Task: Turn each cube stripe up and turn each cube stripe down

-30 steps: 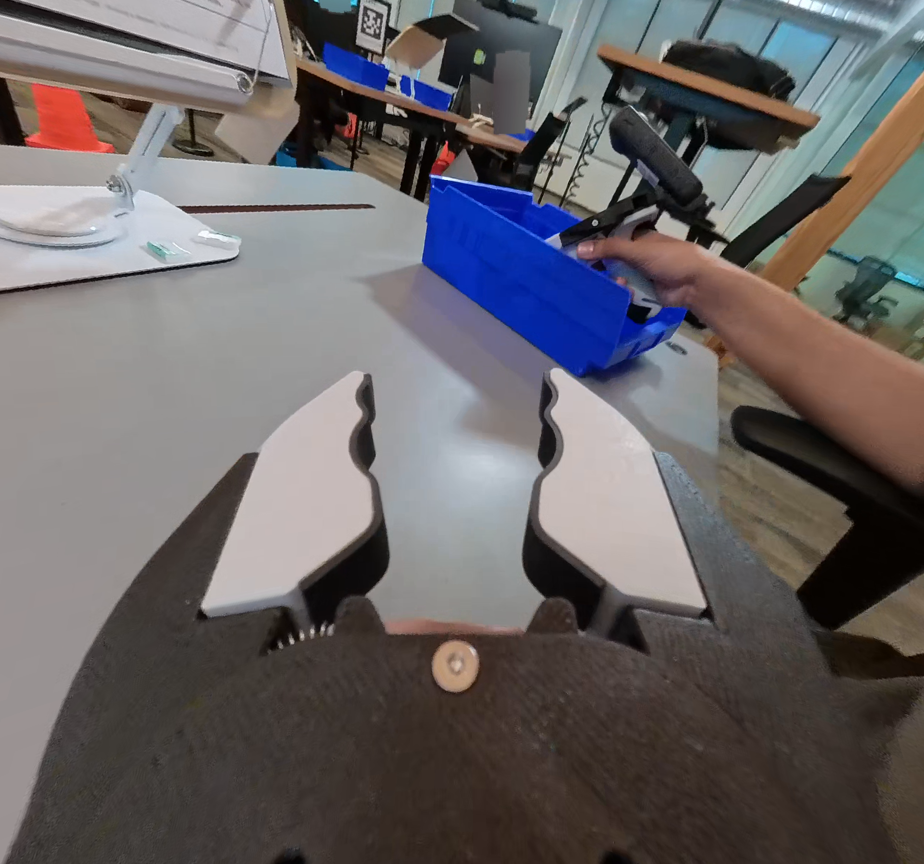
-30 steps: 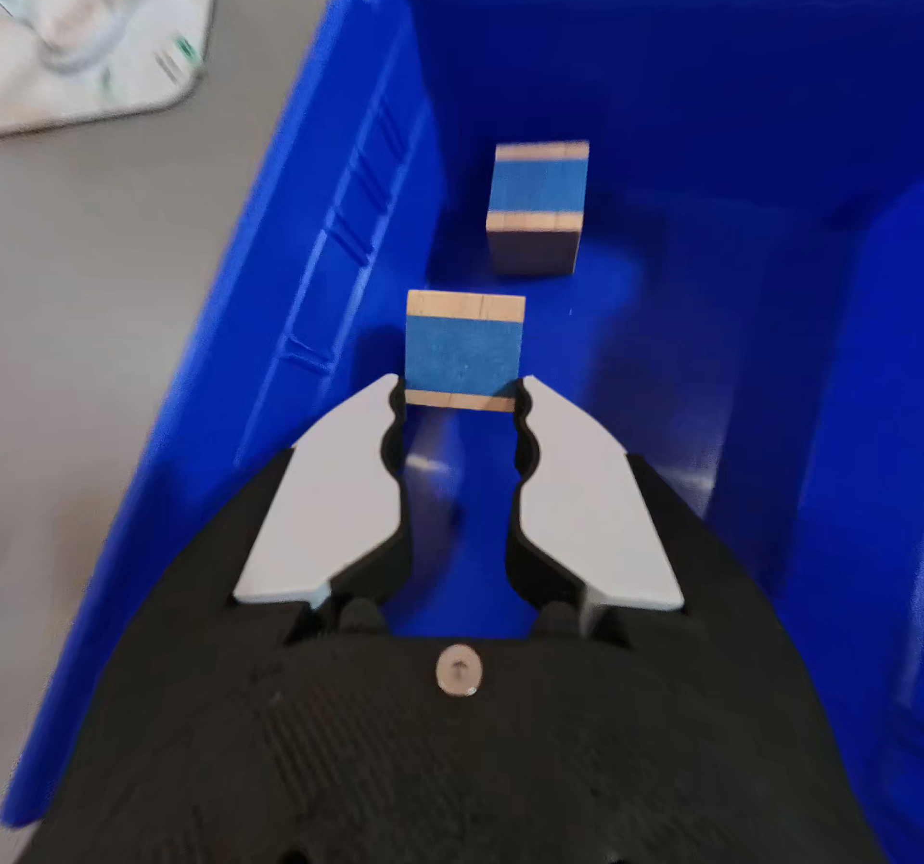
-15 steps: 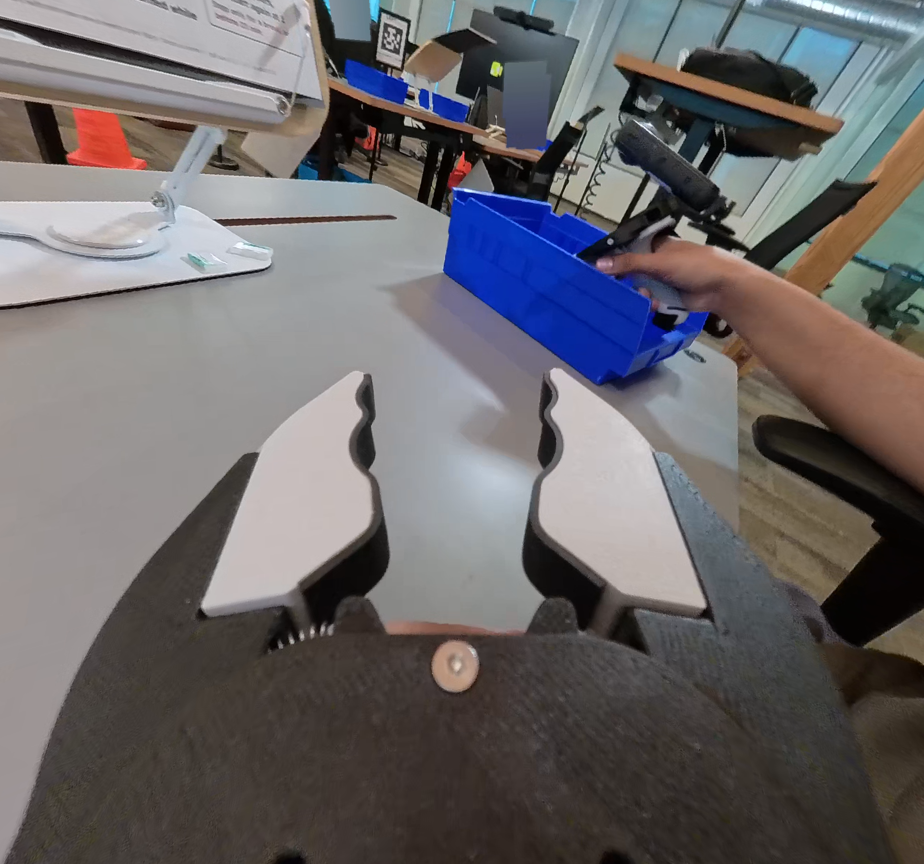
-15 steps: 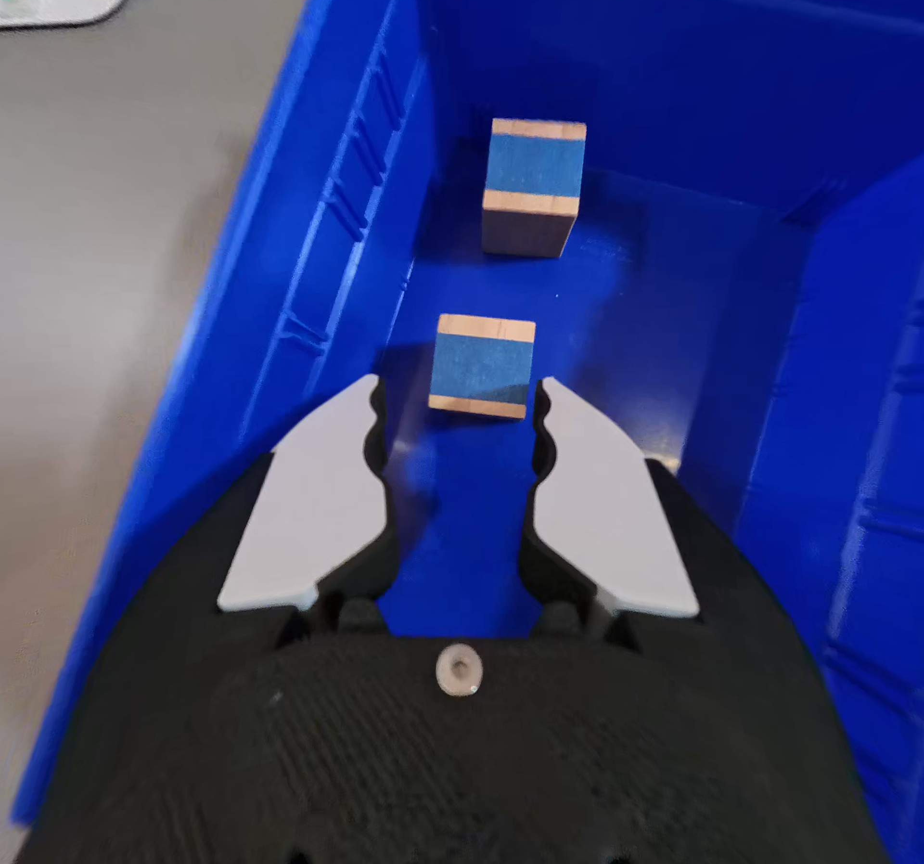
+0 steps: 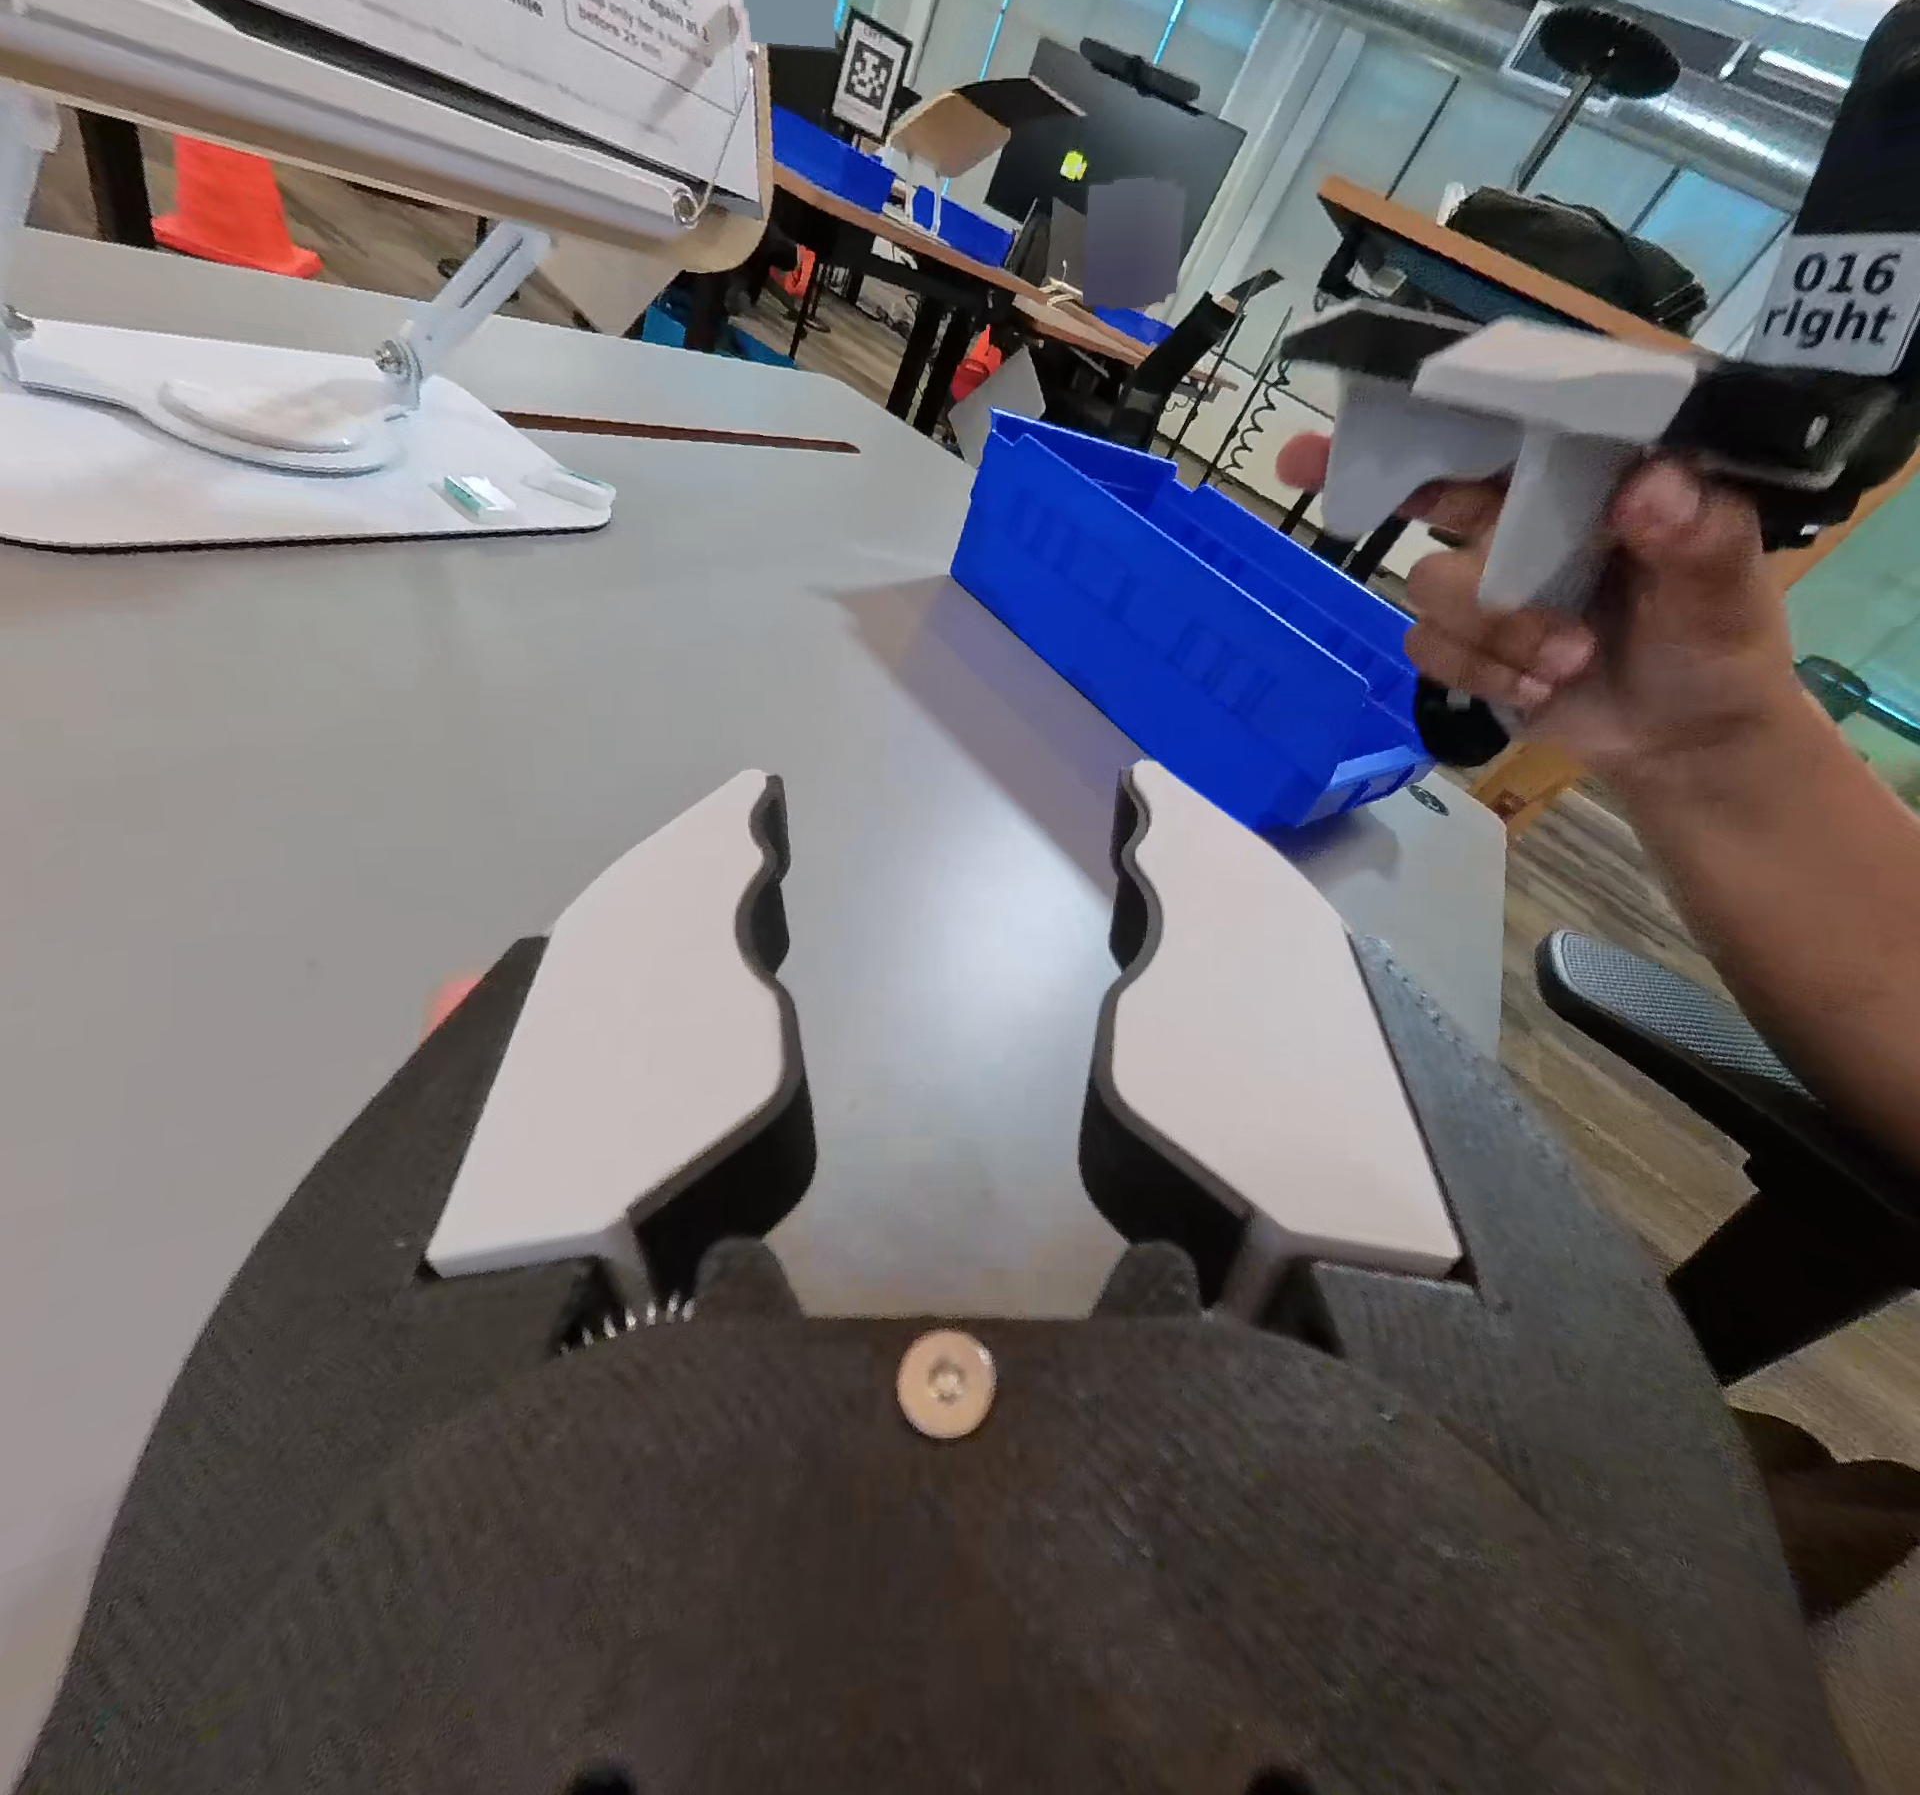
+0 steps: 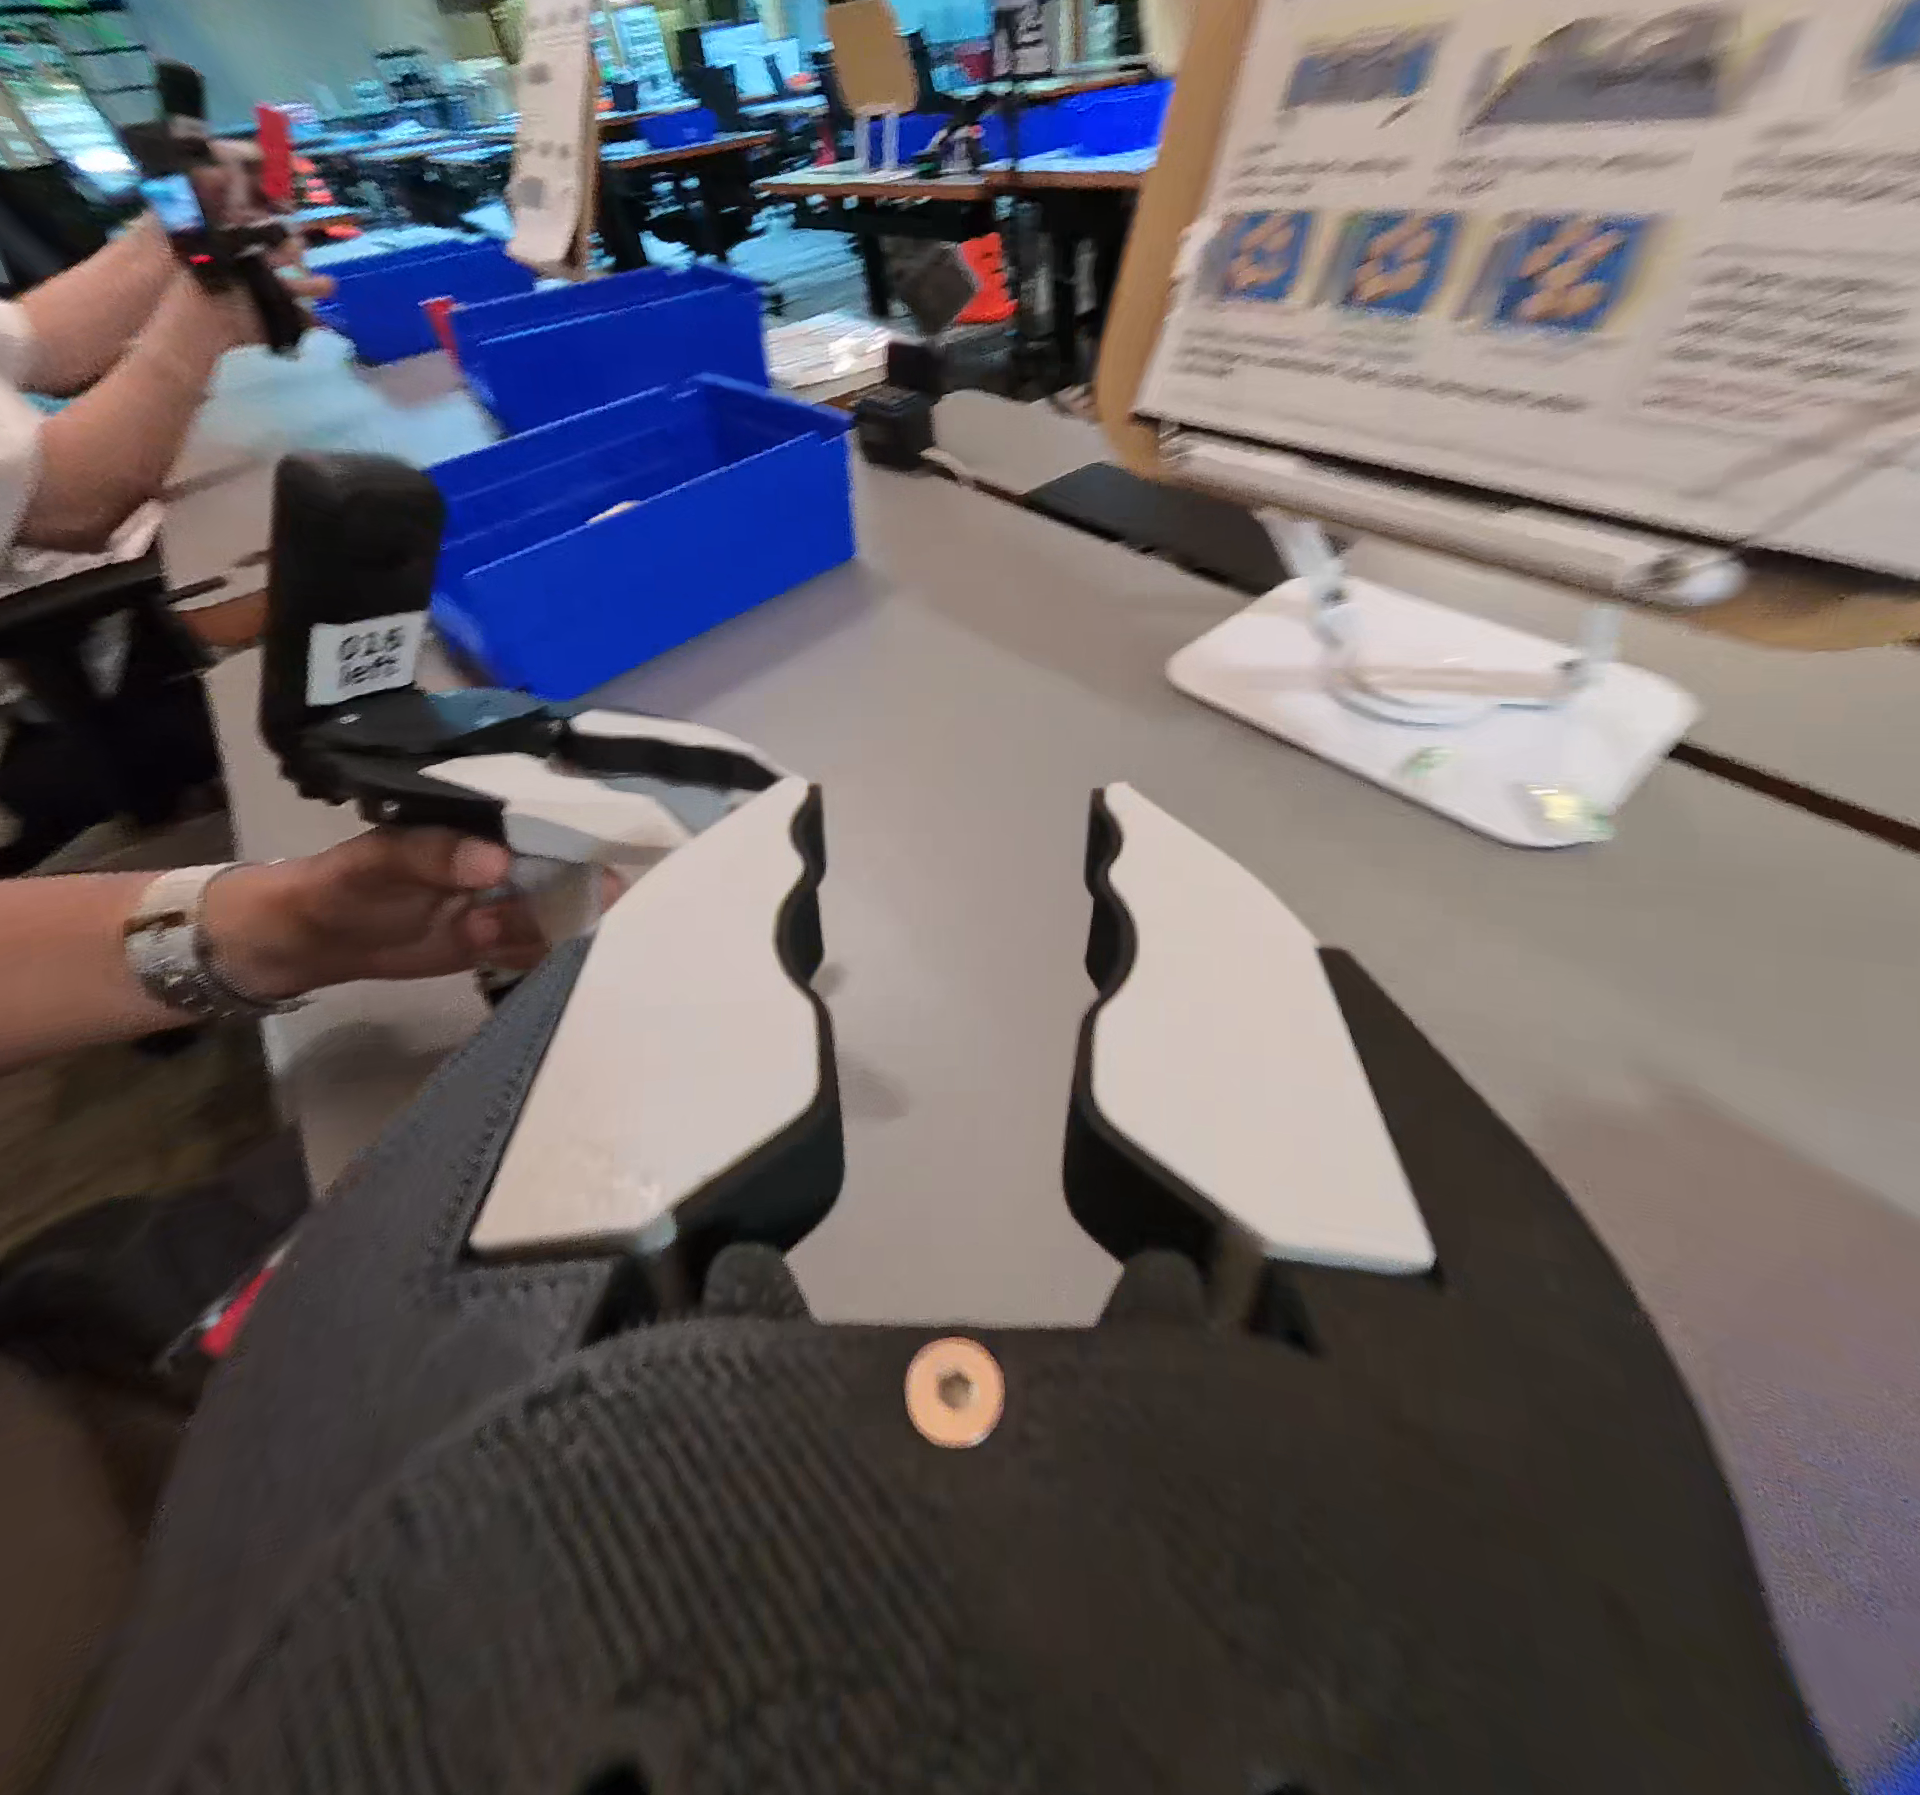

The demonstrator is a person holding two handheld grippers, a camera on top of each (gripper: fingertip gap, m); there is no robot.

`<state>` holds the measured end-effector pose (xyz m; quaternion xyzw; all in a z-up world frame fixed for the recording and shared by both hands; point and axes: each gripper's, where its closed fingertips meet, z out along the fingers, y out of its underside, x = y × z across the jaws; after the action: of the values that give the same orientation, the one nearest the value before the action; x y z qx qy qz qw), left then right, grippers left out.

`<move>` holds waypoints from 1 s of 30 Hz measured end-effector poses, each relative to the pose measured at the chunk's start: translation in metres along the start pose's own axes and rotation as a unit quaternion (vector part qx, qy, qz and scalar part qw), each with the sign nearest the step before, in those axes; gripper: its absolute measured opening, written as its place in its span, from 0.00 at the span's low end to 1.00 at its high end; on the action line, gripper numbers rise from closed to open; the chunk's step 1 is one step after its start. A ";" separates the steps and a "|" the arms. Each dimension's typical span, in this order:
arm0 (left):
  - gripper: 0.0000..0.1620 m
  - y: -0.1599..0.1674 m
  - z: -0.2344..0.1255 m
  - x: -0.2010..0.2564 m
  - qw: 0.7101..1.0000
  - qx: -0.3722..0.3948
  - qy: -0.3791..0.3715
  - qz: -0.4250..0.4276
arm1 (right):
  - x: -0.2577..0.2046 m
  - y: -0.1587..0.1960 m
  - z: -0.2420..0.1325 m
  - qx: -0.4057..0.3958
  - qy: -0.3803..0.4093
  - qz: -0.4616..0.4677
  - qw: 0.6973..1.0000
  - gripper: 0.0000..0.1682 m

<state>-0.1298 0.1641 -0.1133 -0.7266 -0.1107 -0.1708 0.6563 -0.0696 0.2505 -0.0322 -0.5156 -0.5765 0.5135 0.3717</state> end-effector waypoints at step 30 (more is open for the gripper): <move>0.29 0.029 0.068 0.022 0.990 -0.098 0.096 -0.019 | -0.045 0.118 0.006 -0.083 -0.056 0.036 0.994 0.26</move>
<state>-0.0915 0.2269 -0.1369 -0.7655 -0.0438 -0.2622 0.5860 -0.0422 0.1987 -0.1435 -0.5360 -0.6179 0.5047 0.2761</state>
